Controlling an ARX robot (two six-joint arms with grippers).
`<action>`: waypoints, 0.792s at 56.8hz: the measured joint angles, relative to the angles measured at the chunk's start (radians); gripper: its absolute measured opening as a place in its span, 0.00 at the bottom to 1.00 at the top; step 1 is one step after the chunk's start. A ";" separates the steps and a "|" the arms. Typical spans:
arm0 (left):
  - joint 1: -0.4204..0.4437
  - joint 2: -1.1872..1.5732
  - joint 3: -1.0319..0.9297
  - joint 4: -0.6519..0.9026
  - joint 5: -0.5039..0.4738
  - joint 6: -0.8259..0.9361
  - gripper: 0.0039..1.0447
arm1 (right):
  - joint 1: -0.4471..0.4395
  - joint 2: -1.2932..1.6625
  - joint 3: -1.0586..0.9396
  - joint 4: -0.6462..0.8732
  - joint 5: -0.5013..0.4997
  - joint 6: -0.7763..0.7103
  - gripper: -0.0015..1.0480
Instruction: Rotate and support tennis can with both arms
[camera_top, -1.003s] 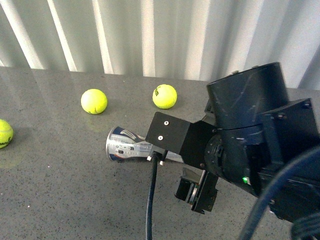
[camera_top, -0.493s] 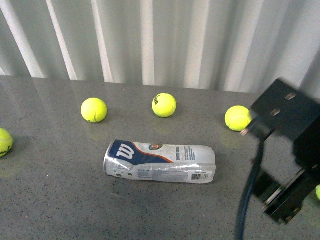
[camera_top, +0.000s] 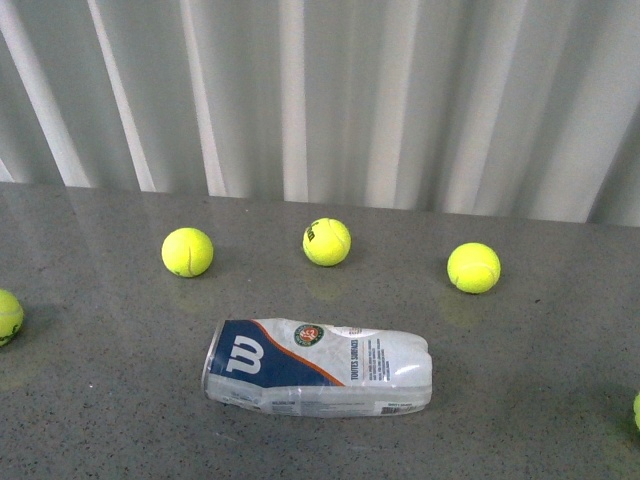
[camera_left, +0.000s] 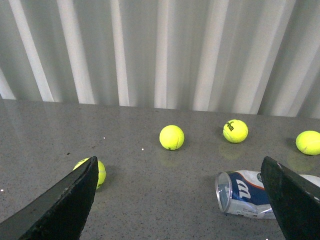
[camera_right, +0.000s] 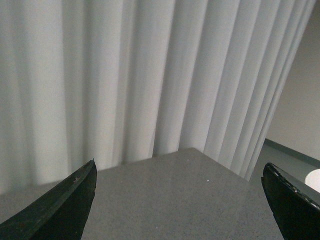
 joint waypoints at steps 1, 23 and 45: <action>0.000 0.000 0.000 0.000 0.000 0.000 0.94 | 0.006 -0.006 -0.008 0.019 0.008 -0.005 0.93; 0.000 -0.001 0.000 0.000 0.001 0.000 0.94 | -0.106 -0.823 -0.146 -0.993 -0.788 0.296 0.23; 0.000 -0.001 0.000 0.000 0.001 0.000 0.94 | -0.107 -0.972 -0.146 -1.129 -0.787 0.305 0.03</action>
